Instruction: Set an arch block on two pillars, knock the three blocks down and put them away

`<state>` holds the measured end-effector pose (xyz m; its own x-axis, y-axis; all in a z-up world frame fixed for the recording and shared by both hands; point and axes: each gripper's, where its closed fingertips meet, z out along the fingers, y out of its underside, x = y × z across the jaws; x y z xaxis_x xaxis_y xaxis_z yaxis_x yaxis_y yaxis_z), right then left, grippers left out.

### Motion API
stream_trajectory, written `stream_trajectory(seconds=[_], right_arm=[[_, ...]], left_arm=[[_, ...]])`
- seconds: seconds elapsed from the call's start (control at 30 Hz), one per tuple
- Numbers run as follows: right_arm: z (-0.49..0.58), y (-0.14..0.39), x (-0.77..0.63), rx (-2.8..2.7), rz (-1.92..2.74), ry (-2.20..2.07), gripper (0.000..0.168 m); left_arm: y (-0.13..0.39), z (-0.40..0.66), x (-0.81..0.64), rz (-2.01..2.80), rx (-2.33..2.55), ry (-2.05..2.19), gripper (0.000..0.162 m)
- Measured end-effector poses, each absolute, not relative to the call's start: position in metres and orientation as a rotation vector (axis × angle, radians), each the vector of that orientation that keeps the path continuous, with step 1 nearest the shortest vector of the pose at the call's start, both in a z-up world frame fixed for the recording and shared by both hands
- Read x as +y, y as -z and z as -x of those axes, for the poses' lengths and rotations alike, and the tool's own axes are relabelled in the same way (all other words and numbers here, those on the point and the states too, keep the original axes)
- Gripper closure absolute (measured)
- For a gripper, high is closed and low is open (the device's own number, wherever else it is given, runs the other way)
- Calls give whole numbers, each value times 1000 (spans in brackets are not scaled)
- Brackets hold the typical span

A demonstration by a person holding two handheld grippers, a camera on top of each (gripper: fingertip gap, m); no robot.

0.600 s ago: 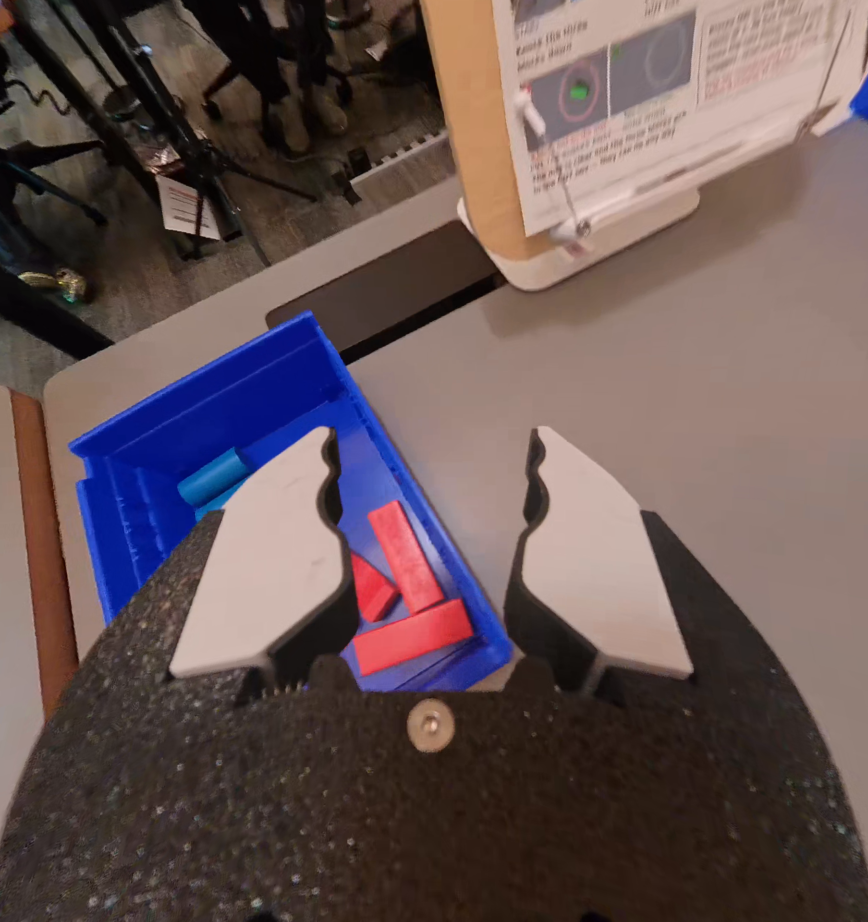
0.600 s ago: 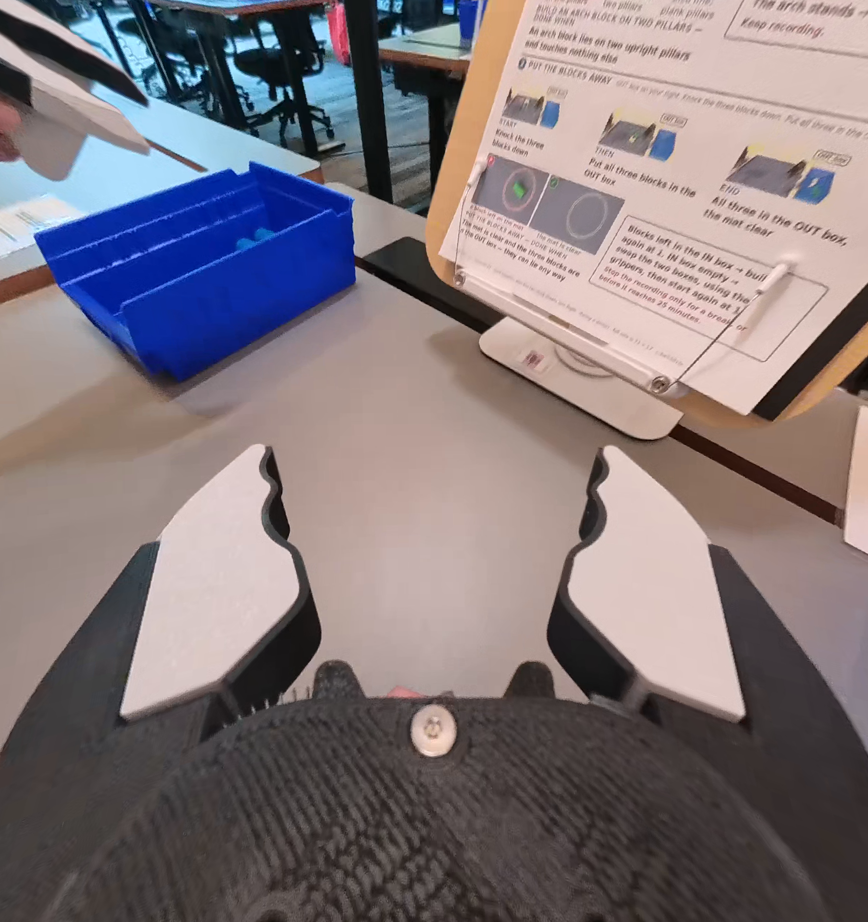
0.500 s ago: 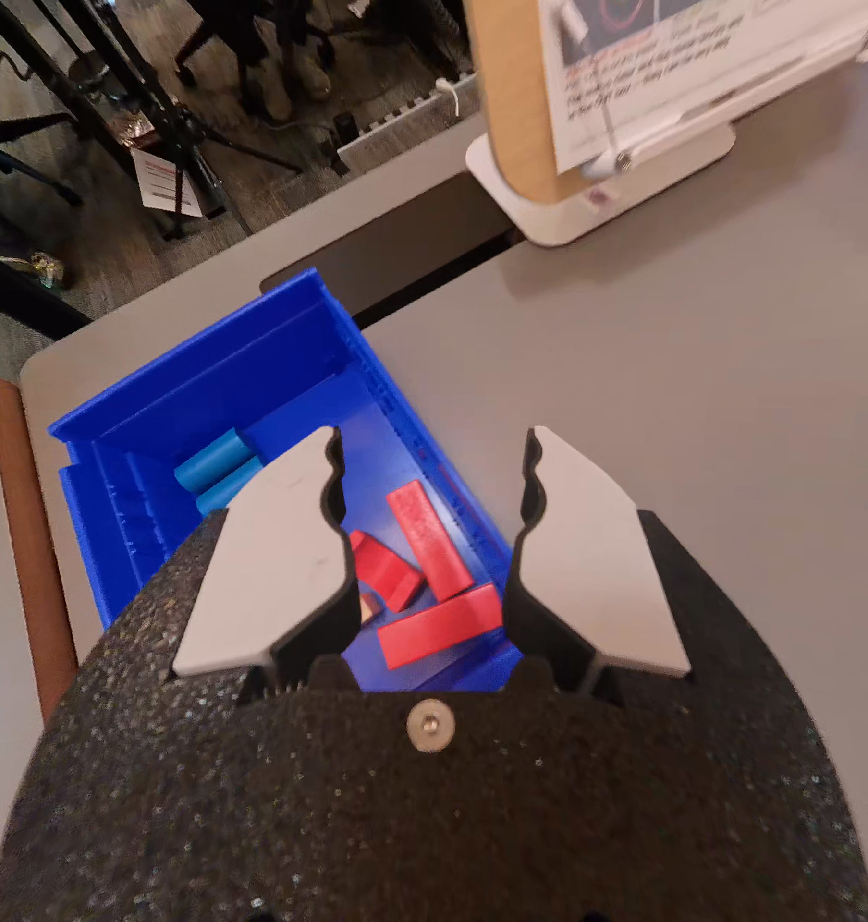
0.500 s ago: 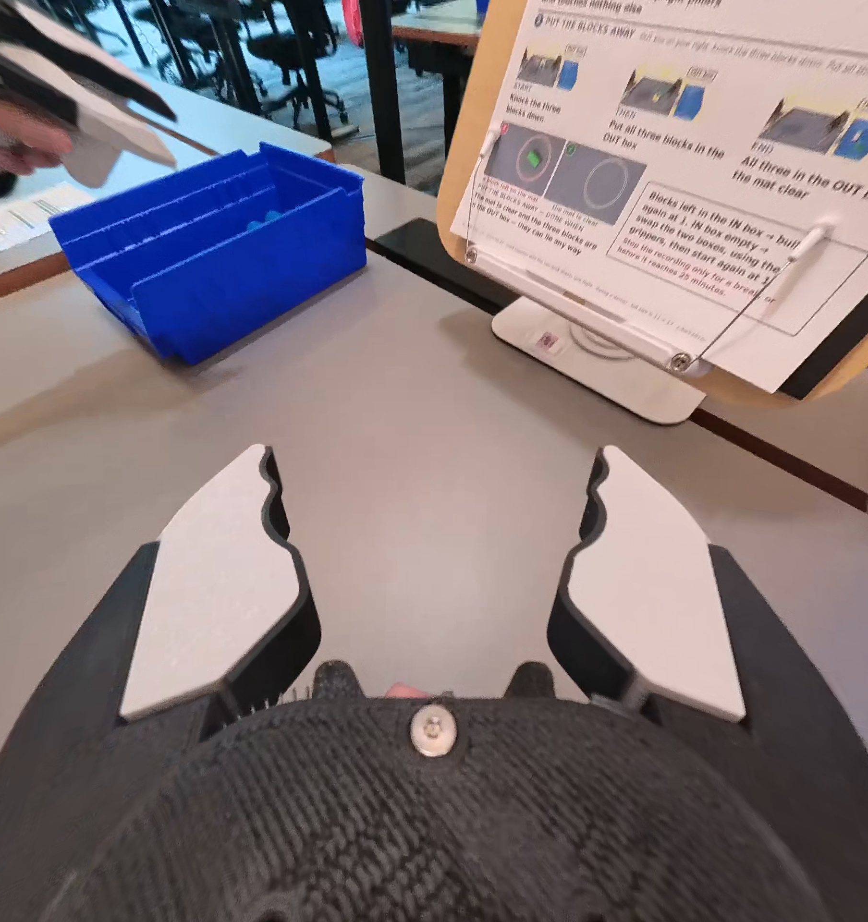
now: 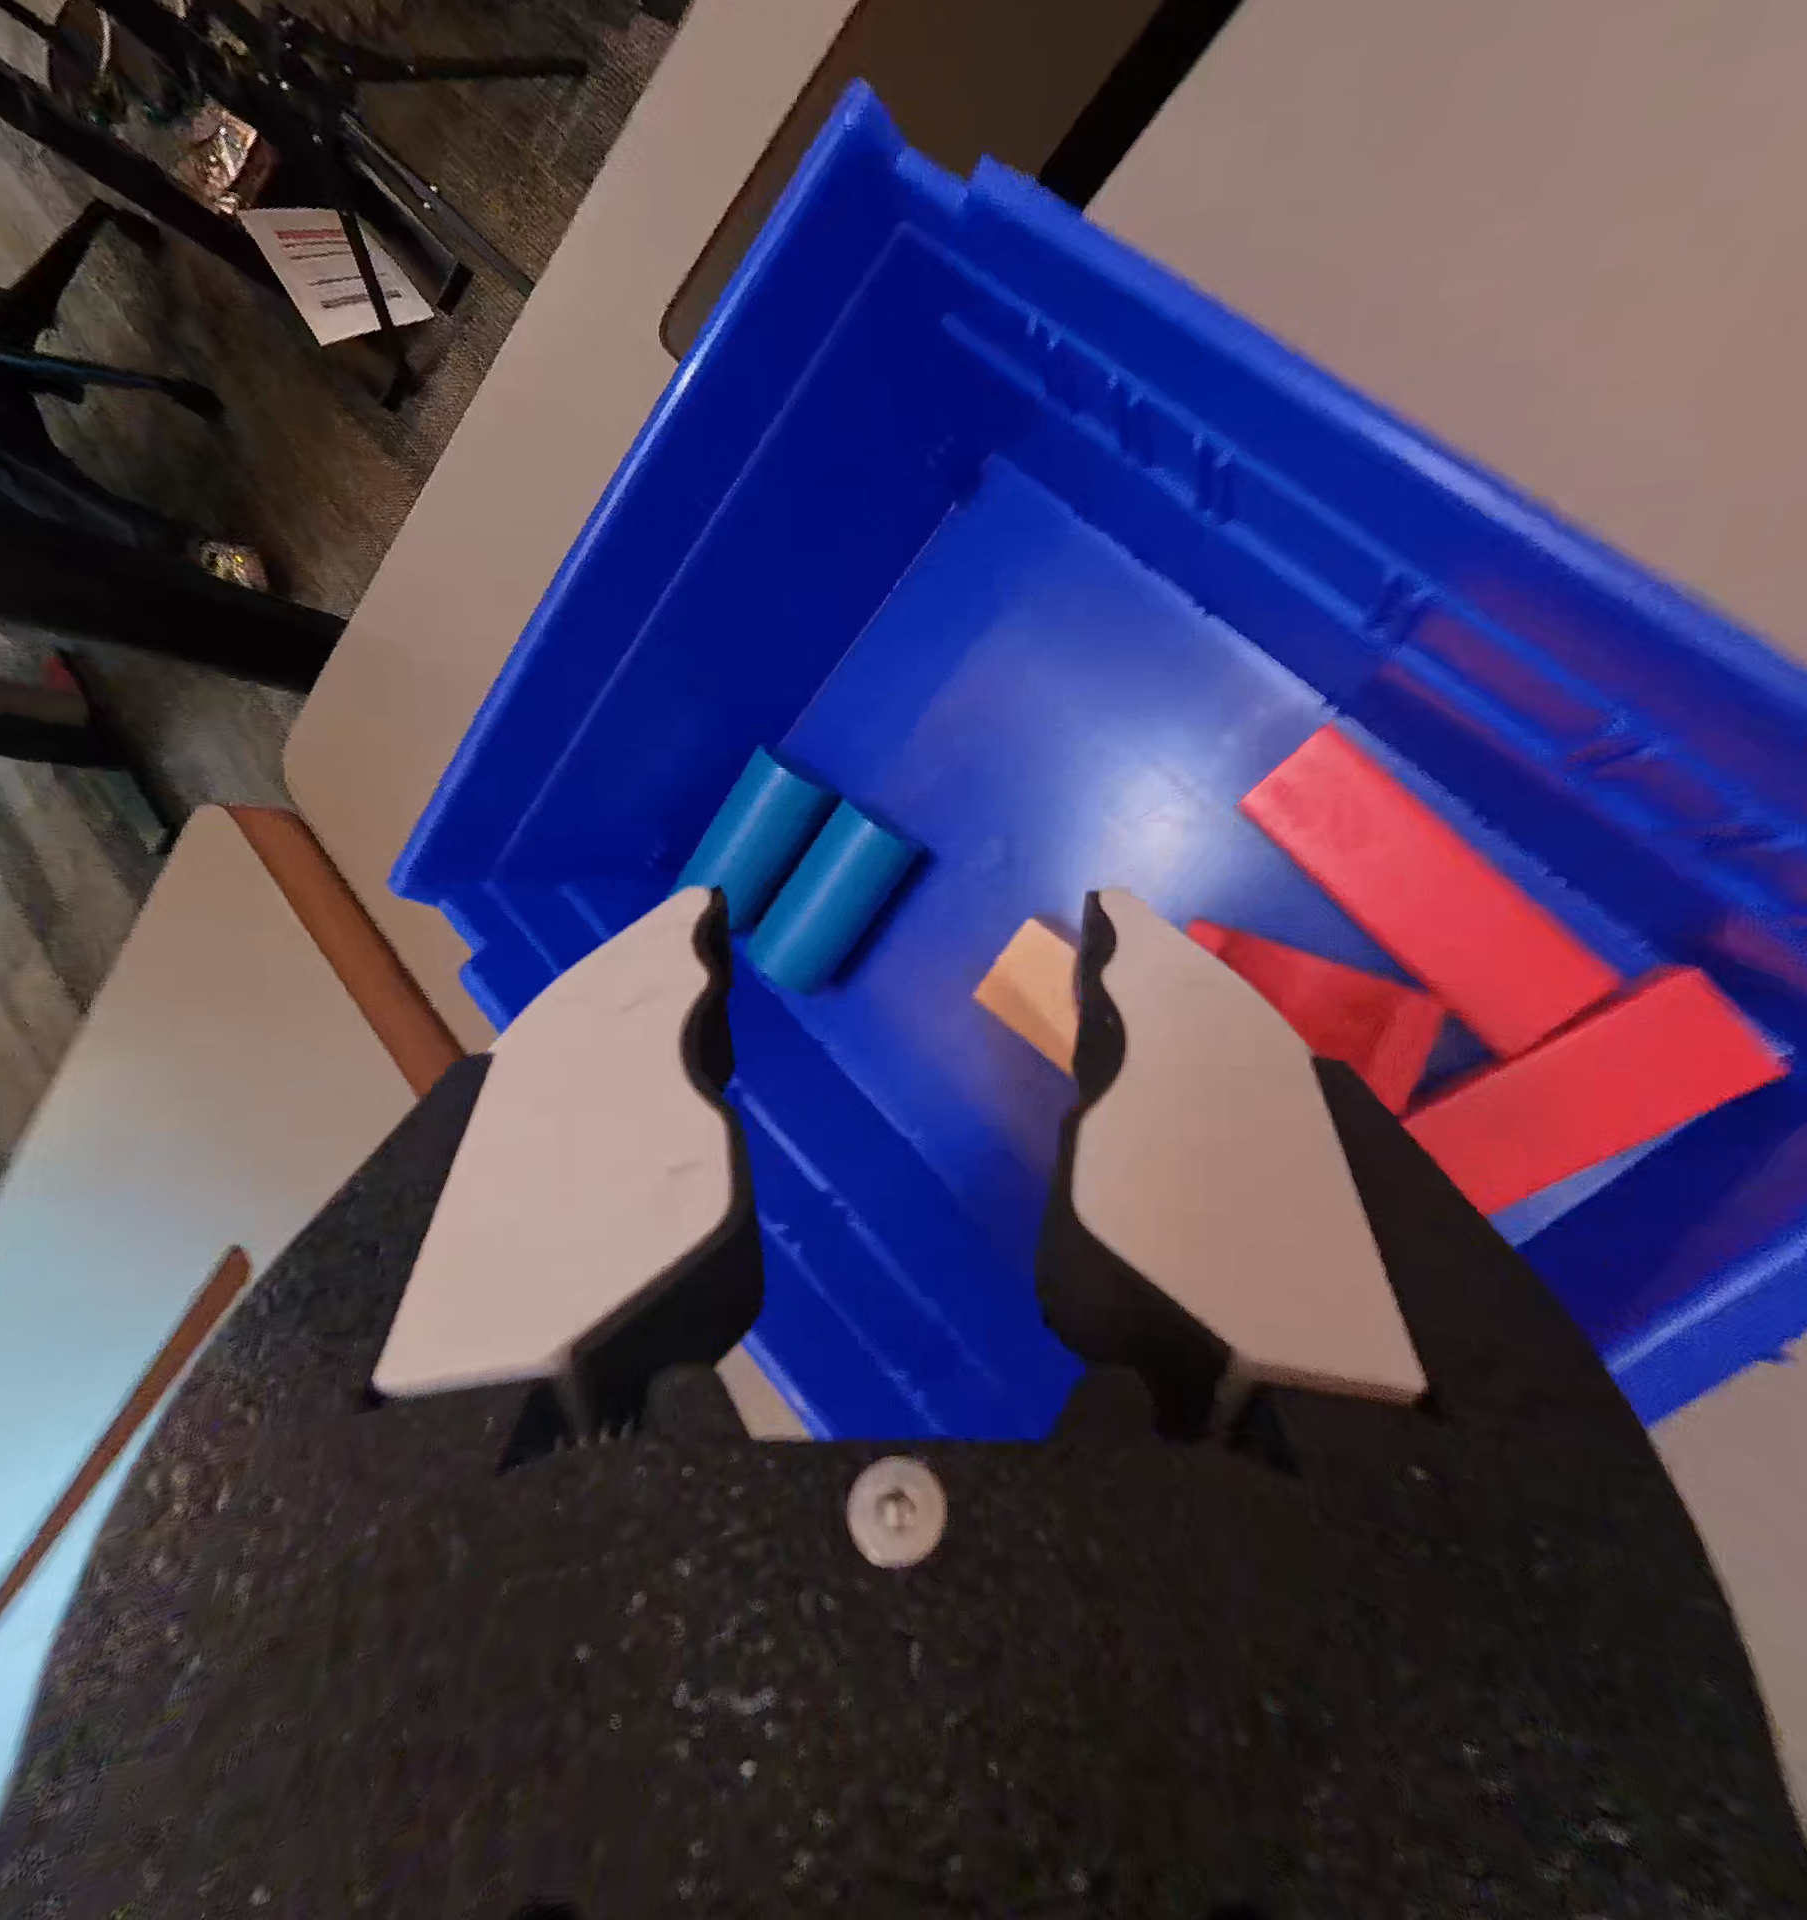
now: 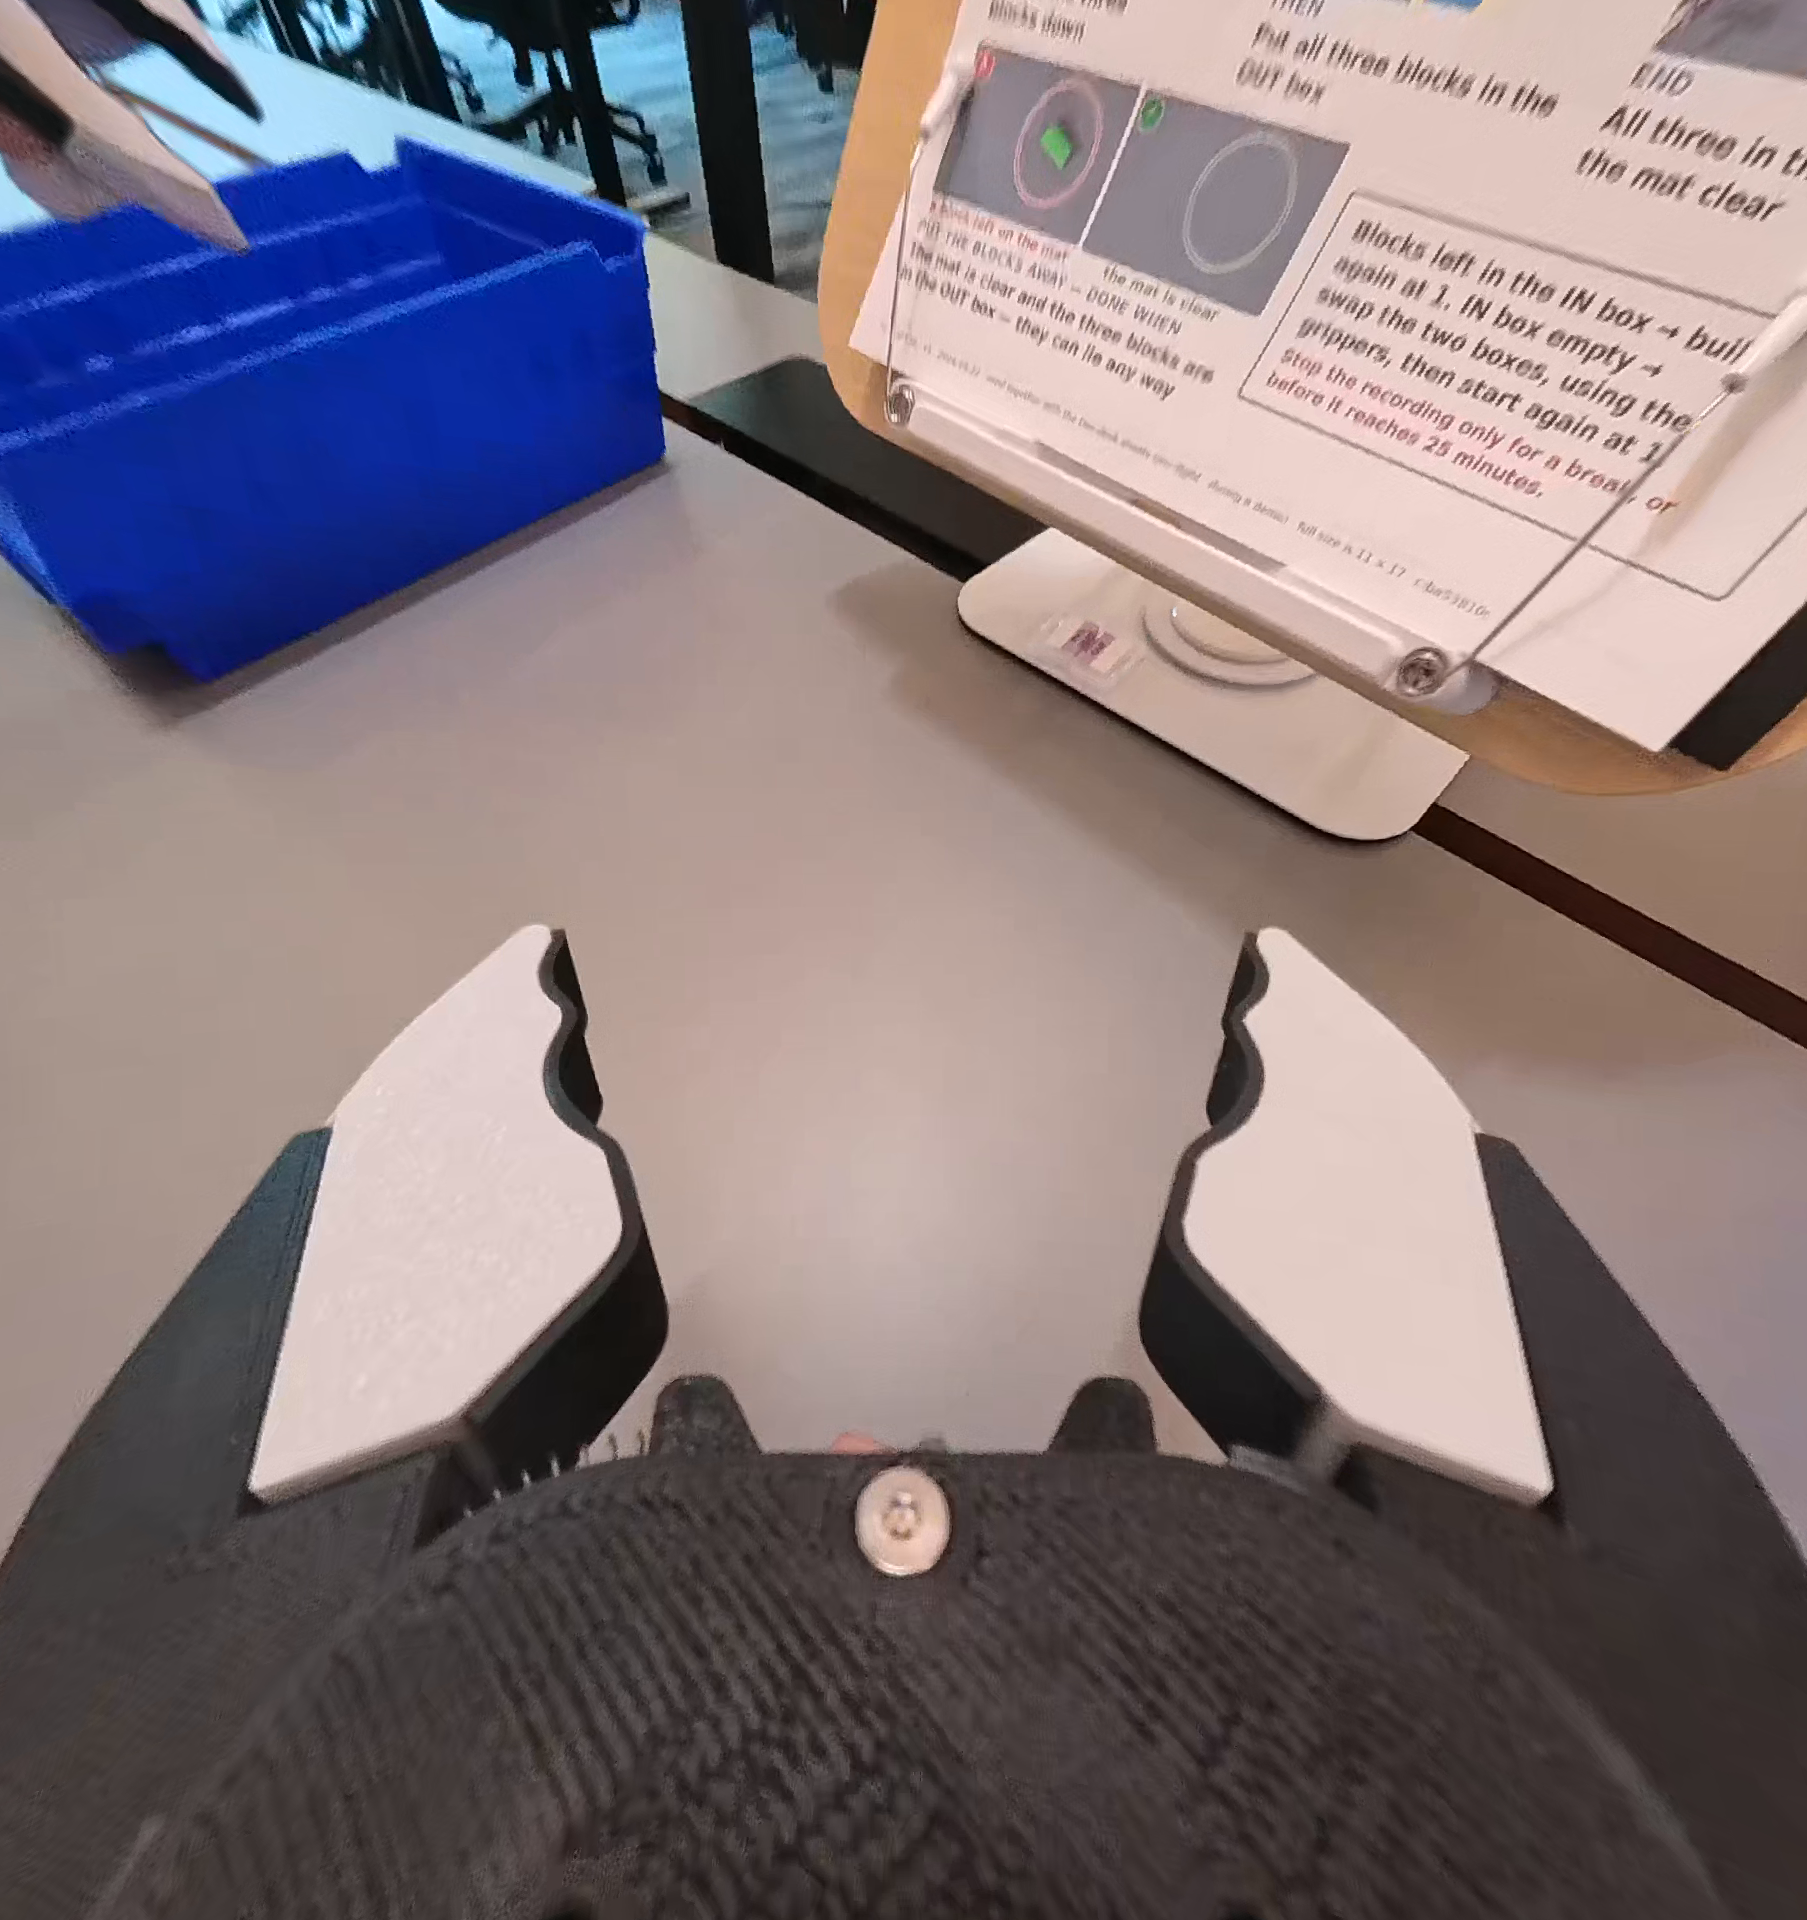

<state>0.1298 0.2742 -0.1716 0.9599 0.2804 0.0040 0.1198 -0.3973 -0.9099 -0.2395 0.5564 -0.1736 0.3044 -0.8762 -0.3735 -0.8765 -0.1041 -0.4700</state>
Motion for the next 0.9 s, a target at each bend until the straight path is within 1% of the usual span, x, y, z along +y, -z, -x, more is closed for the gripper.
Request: stream_trajectory(seconds=[0.07, 0.17, 0.3, 0.43, 0.53, 0.67, 0.9], right_arm=[[-129, 180, 278, -306, 2013, -154, 51], [-125, 187, 284, -315, 2028, -155, 51], [-120, 193, 286, -329, 2048, -175, 51], [-121, 198, 287, -336, 2066, -161, 52], [-122, 199, 286, -324, 2069, -173, 52], [-126, 201, 284, -317, 2076, -170, 52], [-127, 209, 283, -325, 2097, -178, 52]], left_arm=[[182, 241, 565, 1932, 1646, -45, 103], [199, 240, 573, 1901, 1787, -83, 105], [222, 246, 586, 1849, 1980, -251, 106], [240, 249, 600, 1814, 2113, -388, 117], [250, 244, 608, 1842, 2142, -378, 123], [264, 245, 608, 1932, 2211, -371, 120], [280, 256, 618, 1902, 2290, -509, 123]])
